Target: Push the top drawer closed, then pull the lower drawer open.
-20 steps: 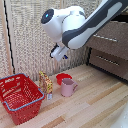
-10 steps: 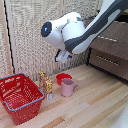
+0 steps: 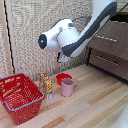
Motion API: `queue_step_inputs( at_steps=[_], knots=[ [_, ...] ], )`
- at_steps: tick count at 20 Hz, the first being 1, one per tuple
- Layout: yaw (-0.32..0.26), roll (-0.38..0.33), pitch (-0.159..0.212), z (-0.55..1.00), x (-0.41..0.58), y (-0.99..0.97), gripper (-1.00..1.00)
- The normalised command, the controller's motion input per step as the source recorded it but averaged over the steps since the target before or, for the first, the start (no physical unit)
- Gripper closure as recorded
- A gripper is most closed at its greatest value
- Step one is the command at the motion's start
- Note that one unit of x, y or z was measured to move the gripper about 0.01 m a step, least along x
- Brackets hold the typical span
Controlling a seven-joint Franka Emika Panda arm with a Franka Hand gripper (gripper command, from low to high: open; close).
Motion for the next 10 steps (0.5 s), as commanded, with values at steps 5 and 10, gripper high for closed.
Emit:
queue_step_inputs(
  at_steps=[5, 10],
  knots=[
    [-0.007, -0.219, 0.026, 0.59, 0.022, -0.1, -1.0],
    [-0.027, -0.185, -0.032, 0.49, -0.194, -0.08, -1.0]
  ],
)
